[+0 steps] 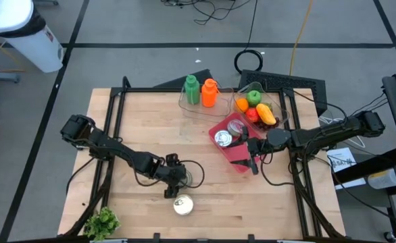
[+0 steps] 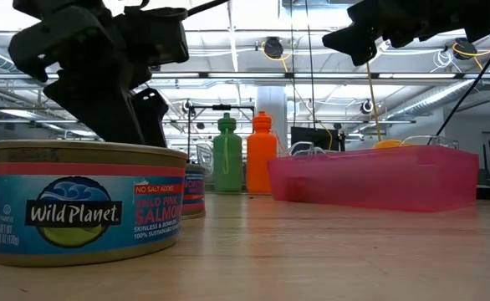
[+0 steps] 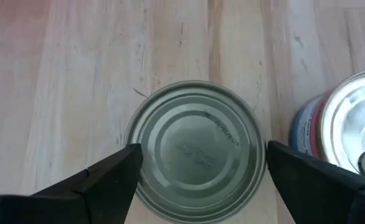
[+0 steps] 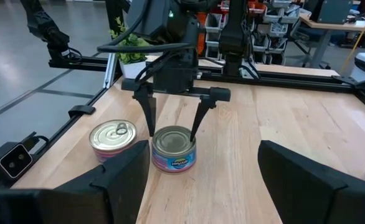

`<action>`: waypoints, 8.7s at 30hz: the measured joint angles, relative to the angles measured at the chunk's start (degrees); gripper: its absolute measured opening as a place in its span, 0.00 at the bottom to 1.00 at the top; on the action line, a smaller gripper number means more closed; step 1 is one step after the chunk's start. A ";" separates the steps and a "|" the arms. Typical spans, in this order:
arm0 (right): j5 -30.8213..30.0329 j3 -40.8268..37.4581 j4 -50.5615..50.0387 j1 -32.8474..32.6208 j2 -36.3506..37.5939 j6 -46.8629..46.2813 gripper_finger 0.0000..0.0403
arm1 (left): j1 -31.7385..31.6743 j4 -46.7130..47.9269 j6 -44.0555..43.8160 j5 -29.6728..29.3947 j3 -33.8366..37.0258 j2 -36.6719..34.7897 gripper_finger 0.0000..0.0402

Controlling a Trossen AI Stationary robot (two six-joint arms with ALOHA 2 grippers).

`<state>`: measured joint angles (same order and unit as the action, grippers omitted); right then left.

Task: Pick & Place Food Item
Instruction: Put the top blue and pink tuna can into the pink bin

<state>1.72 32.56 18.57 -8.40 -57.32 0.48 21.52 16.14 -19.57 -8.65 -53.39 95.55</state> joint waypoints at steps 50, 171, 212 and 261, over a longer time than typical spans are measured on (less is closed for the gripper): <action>0.02 0.00 0.00 0.00 0.00 0.26 0.69 | -4.16 -1.48 -3.53 3.41 -0.81 0.01 0.90; -18.20 21.51 -0.04 0.70 -52.94 34.68 0.71 | -12.13 -10.14 2.55 -3.45 -0.26 5.49 0.90; -17.92 21.05 -5.83 -6.79 -38.91 24.79 0.01 | -12.00 -7.06 -3.73 1.38 -0.48 -2.72 0.89; -6.86 16.31 -1.24 3.85 -46.40 -1.32 0.94 | -13.94 -26.01 11.36 -2.09 -0.20 15.16 0.89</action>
<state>-5.14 48.86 17.33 -4.56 -103.72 -0.84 7.57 -9.87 -8.21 -10.74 -53.58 110.71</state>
